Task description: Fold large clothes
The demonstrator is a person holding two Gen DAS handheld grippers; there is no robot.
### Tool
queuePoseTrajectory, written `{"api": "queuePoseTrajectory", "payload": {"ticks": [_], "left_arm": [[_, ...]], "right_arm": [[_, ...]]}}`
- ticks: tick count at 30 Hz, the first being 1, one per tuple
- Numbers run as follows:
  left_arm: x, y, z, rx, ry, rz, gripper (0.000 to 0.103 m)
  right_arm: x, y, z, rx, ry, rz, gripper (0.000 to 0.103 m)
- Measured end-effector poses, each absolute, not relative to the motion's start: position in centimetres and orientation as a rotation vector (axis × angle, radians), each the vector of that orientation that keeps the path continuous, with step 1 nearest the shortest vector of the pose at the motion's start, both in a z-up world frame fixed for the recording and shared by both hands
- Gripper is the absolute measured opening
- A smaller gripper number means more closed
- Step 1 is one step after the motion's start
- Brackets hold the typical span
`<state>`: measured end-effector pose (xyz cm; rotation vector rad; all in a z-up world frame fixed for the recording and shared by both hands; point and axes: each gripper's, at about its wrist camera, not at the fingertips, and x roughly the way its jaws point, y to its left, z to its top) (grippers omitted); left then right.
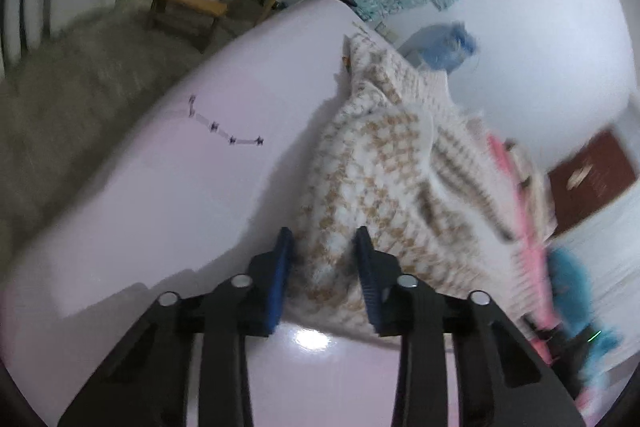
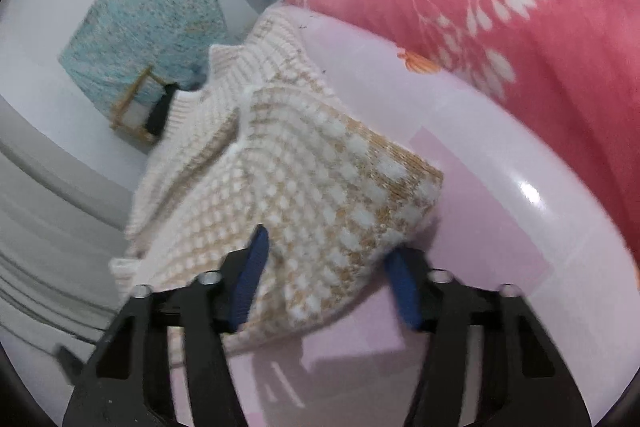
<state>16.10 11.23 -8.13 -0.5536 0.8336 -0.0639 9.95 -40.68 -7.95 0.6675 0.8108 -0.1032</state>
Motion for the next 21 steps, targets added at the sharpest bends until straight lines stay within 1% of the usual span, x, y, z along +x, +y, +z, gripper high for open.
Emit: {"api": "queuePoseTrajectory", "payload": {"ticks": [2, 3, 5, 6, 11, 15, 18, 21], "left_arm": [[15.9, 10.1, -7.3, -0.431, 0.803, -0.058, 0.019], [15.6, 9.4, -6.7, -0.358, 0.780, -0.054, 0.017], [15.3, 8.7, -5.9, -0.282, 0.747, -0.058, 0.012], [15.0, 8.4, -5.2, -0.255, 0.728, -0.064, 0.012], [13.5, 8.4, -2.5, -0.212, 0.661, -0.112, 0.008], [11.3, 8.8, -0.3, -0.192, 0.618, -0.128, 0.007], [9.6, 9.5, 0.8, -0.183, 0.622, -0.136, 0.007], [7.3, 11.4, 1.1, -0.218, 0.671, -0.156, 0.007]], "right_arm": [[10.4, -40.3, -7.8, 0.590, 0.829, -0.134, 0.023], [10.4, -40.2, -7.6, 0.576, 0.831, -0.132, 0.015], [10.1, -39.6, -6.7, 0.530, 0.813, -0.123, 0.009], [9.7, -39.2, -5.8, 0.495, 0.788, -0.122, 0.008], [7.8, -38.6, -2.2, 0.447, 0.708, -0.077, 0.006], [5.6, -38.8, -0.5, 0.441, 0.682, -0.034, 0.006], [4.1, -38.5, 0.0, 0.456, 0.691, 0.005, 0.006], [1.4, -38.5, -0.1, 0.487, 0.721, 0.036, 0.006]]}}
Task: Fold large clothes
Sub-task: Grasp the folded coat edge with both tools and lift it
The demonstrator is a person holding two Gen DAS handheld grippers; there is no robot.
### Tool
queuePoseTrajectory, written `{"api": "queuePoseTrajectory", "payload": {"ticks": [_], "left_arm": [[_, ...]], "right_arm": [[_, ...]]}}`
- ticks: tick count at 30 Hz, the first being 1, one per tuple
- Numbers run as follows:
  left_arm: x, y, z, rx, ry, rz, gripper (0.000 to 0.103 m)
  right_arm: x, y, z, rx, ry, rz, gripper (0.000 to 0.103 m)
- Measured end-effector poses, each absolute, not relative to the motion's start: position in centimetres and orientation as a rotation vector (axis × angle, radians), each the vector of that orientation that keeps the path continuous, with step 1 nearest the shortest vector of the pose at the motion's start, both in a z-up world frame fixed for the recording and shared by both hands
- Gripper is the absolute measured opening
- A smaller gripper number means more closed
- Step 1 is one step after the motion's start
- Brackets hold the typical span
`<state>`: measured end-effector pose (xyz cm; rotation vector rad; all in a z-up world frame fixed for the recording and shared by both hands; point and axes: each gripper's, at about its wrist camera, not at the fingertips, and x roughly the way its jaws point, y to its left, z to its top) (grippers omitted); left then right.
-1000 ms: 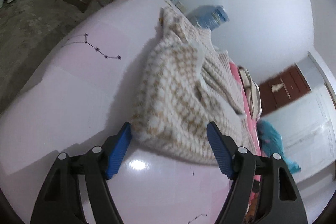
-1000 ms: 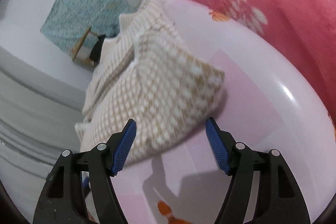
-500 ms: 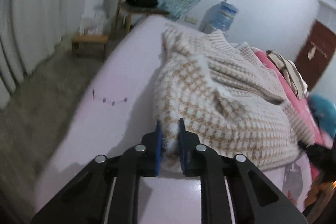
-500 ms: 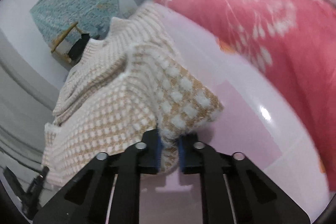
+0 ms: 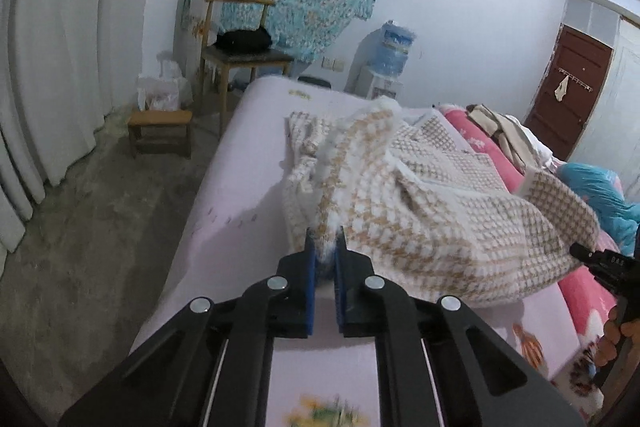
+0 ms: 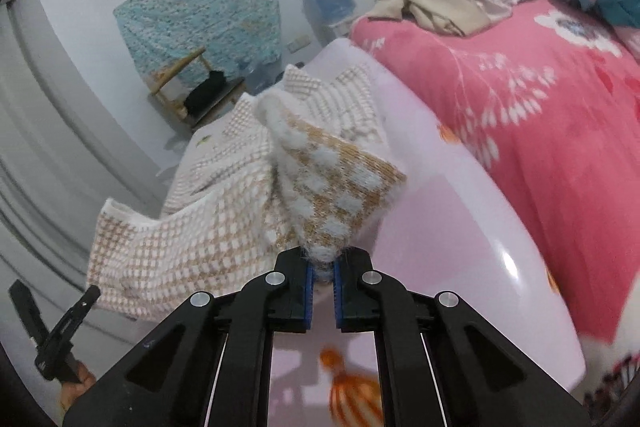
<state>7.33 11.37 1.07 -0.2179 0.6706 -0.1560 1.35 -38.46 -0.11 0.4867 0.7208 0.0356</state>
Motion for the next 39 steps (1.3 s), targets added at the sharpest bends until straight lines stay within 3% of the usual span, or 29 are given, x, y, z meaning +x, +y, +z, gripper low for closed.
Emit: {"api": "queuePoseTrajectory", "payload": {"ticks": [5, 7, 9, 14, 18, 23, 29, 33, 37, 39], "left_arm": [[5.0, 13.4, -1.4, -0.305, 0.792, -0.170, 0.008], [5.3, 13.7, -3.4, -0.321, 0.875, -0.174, 0.011], [5.6, 14.3, -4.5, -0.325, 0.926, -0.150, 0.012], [4.8, 16.6, -2.5, -0.317, 0.854, -0.115, 0.014], [5.0, 16.8, -1.2, -0.304, 0.806, -0.120, 0.018], [8.9, 12.7, -1.3, -0.197, 0.851, -0.165, 0.031], [13.4, 8.6, -2.9, -0.019, 0.908, -0.139, 0.034], [15.5, 8.0, -3.6, 0.032, 0.919, -0.125, 0.034], [16.9, 7.9, -4.3, 0.048, 0.938, -0.129, 0.034], [17.3, 7.8, -4.5, 0.060, 0.942, -0.129, 0.034]], "right_arm": [[-2.2, -40.1, -3.1, 0.602, 0.837, 0.064, 0.012], [-2.5, -41.0, -4.6, 0.634, 0.896, 0.032, 0.025], [-3.0, -42.2, -5.1, 0.636, 0.931, -0.023, 0.054], [-5.2, -45.1, -2.0, 0.586, 0.849, -0.117, 0.067], [-4.2, -44.8, -0.5, 0.559, 0.812, -0.111, 0.067], [1.1, -40.0, -1.0, 0.416, 0.852, -0.010, 0.067], [6.9, -36.1, -2.2, 0.189, 0.903, -0.031, 0.067], [8.7, -36.7, -3.6, 0.188, 0.939, -0.041, 0.066], [10.2, -37.5, -4.7, 0.205, 0.969, -0.050, 0.054], [10.9, -37.5, -5.2, 0.204, 0.990, -0.041, 0.042]]}}
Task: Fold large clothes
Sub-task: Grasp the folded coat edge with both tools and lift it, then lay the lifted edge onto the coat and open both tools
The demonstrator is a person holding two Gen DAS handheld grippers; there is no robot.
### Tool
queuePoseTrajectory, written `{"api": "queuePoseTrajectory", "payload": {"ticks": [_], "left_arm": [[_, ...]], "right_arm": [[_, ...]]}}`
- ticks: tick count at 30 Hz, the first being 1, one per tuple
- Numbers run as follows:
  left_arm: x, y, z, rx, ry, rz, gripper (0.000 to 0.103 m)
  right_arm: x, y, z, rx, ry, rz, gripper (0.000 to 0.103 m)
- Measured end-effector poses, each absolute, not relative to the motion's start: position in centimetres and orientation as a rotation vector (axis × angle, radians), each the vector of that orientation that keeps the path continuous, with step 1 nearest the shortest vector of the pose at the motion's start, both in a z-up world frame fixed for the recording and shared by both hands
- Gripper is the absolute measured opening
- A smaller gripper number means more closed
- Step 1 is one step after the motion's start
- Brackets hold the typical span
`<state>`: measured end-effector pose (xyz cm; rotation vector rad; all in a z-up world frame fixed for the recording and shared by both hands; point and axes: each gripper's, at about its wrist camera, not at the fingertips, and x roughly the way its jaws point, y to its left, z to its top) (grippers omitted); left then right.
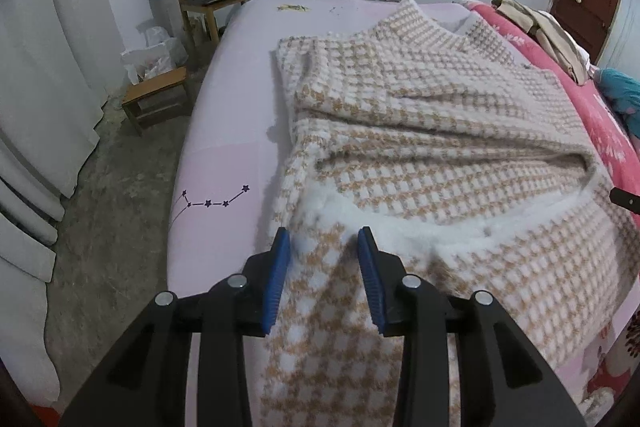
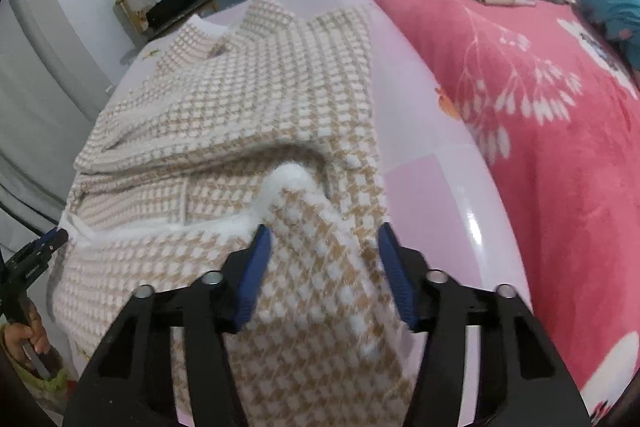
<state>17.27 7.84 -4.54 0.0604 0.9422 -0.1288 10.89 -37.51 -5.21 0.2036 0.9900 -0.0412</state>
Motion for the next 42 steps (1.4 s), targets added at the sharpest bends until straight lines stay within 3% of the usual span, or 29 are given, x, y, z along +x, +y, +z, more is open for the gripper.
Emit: {"api": "queuePoseTrajectory", "payload": {"ticks": [2, 4, 6, 14, 22, 29, 33, 34, 38, 42], "left_arm": [[17.2, 7.8, -4.5, 0.082, 0.933, -0.127, 0.020], [17.1, 7.6, -4.3, 0.109, 0.913, -0.132, 0.016], [16.9, 7.2, -4.1, 0.133, 0.895, -0.138, 0.013], [17.0, 6.9, -1.6, 0.143, 0.801, -0.148, 0.010], [20.4, 6.7, 1.3, 0.121, 0.675, -0.147, 0.009], [23.3, 6.4, -4.2, 0.109, 0.786, -0.133, 0.010], [23.2, 6.0, -4.7, 0.129, 0.774, -0.116, 0.010], [23.2, 6.0, -4.8, 0.129, 0.774, -0.114, 0.010], [23.0, 5.9, -4.9, 0.136, 0.770, -0.108, 0.010], [23.0, 5.9, -4.8, 0.135, 0.770, -0.105, 0.011]], "right_arm": [[10.8, -37.2, -5.4, 0.193, 1.008, -0.033, 0.032], [10.7, -36.9, -5.4, 0.170, 1.014, -0.036, 0.024], [10.5, -36.8, -5.4, 0.160, 1.018, -0.037, 0.007], [9.2, -37.4, -2.5, 0.186, 0.912, -0.059, 0.005], [11.2, -37.8, 0.3, 0.182, 0.792, -0.071, 0.005], [13.0, -39.4, -5.0, 0.237, 0.904, -0.090, 0.005], [13.3, -39.6, -5.9, 0.257, 0.920, -0.084, 0.008], [13.2, -39.6, -5.6, 0.255, 0.917, -0.080, 0.009], [12.0, -39.2, -3.1, 0.225, 0.871, -0.087, 0.036], [9.1, -36.2, 0.6, 0.183, 0.721, 0.029, 0.038]]}}
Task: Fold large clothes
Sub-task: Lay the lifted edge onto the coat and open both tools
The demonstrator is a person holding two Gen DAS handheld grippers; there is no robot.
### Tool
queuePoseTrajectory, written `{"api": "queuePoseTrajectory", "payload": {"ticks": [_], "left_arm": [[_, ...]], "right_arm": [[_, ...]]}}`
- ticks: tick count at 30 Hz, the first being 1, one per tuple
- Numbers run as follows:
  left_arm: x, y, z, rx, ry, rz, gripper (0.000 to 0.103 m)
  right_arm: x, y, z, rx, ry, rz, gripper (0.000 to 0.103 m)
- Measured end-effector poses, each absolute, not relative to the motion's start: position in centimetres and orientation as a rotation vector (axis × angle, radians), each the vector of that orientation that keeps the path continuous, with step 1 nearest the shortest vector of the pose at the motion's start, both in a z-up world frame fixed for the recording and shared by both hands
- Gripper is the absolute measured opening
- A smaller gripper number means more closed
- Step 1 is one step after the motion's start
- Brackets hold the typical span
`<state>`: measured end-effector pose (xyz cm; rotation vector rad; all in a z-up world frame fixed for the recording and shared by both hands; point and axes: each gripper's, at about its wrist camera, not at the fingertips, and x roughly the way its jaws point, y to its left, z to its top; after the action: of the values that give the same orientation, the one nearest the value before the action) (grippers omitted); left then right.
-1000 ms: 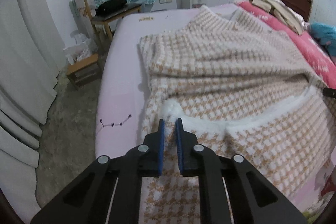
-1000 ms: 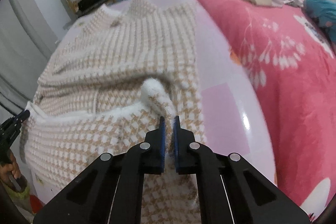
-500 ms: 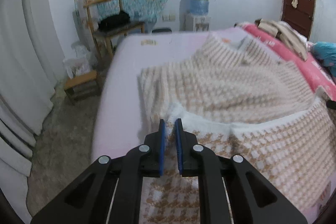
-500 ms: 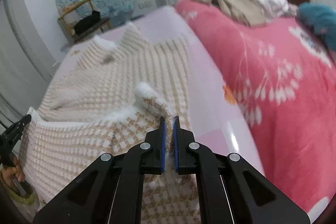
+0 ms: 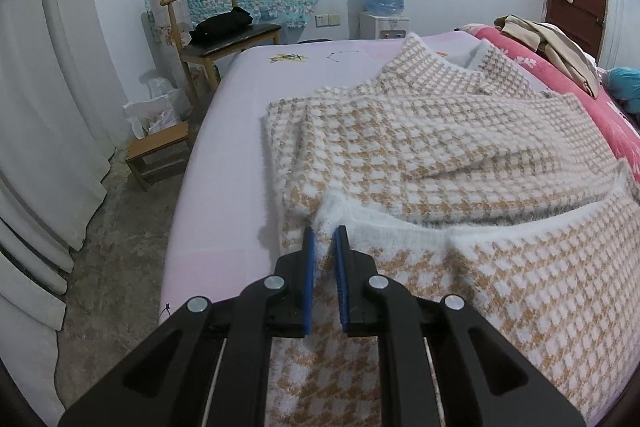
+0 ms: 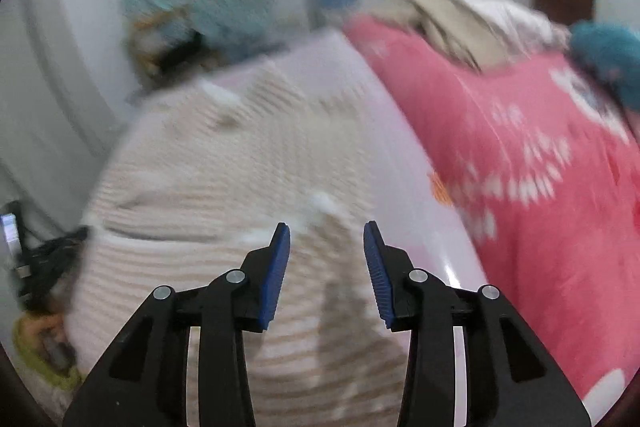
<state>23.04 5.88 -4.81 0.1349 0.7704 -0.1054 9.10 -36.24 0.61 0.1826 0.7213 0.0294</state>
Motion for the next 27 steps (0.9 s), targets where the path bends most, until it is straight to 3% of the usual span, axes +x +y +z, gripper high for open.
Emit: {"api": "queuePoseTrajectory", "payload": {"ticks": [4, 8, 11, 18, 27], "left_arm": [[23.1, 5.9, -4.7, 0.130, 0.775, -0.100, 0.013], [23.1, 6.0, -4.7, 0.137, 0.779, -0.101, 0.017], [22.1, 6.4, -3.6, 0.123, 0.763, -0.092, 0.023], [16.1, 5.1, 0.0, 0.033, 0.696, -0.306, 0.023], [15.0, 0.6, -6.3, 0.023, 0.940, -0.472, 0.023]], "right_arm": [[8.9, -29.7, -0.6, 0.121, 0.793, 0.311, 0.037], [10.7, -24.9, -5.8, 0.036, 0.971, 0.399, 0.025], [11.4, -24.5, -6.6, 0.015, 0.969, 0.395, 0.024], [12.4, -24.3, -6.6, 0.023, 0.976, 0.359, 0.021], [13.0, -24.7, -6.1, 0.062, 0.971, 0.327, 0.020]]}}
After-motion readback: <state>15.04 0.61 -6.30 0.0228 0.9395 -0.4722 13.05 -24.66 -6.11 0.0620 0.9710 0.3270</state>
